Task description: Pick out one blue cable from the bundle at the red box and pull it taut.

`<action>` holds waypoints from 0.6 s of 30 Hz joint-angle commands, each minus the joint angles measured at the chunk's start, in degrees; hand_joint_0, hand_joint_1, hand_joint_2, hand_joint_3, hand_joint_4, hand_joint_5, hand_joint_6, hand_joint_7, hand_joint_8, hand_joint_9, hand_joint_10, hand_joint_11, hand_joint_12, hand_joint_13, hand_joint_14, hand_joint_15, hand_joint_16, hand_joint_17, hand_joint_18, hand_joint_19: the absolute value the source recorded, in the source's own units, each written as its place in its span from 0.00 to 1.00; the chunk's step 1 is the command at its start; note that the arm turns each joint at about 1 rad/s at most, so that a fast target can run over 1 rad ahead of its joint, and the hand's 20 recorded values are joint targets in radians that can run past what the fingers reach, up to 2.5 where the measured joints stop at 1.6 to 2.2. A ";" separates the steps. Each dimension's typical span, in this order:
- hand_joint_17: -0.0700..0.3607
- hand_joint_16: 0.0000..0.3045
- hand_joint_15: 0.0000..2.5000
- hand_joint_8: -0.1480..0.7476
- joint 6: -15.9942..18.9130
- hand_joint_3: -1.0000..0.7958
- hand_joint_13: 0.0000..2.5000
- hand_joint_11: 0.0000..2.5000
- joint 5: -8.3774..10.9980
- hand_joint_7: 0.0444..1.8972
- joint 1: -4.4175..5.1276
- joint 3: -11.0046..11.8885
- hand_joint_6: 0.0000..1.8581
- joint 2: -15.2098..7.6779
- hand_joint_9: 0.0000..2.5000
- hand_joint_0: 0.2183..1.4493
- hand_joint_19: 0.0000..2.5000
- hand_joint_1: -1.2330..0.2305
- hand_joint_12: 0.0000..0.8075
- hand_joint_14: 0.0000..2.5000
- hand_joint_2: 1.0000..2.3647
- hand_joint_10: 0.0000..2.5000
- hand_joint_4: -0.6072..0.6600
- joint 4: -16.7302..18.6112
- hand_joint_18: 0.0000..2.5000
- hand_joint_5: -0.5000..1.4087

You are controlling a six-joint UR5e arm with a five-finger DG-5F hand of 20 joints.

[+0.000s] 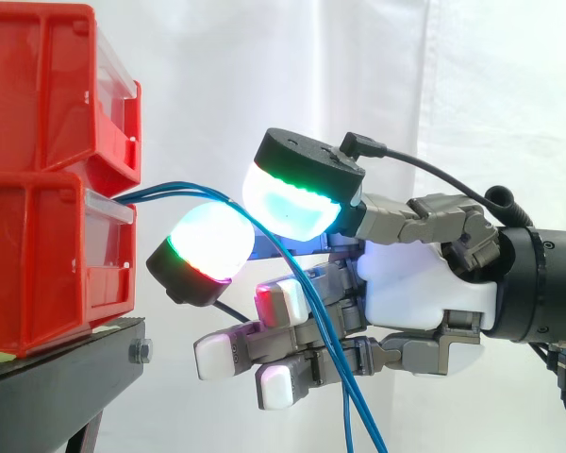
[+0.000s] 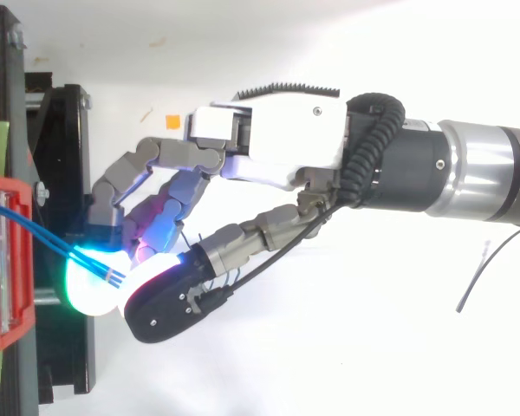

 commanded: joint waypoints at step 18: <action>0.40 0.15 0.19 0.49 0.00 0.28 0.36 0.35 0.00 0.38 0.03 0.00 0.52 0.00 0.50 0.47 0.26 0.20 0.44 0.01 0.00 0.01 0.35 -0.01 0.34 0.20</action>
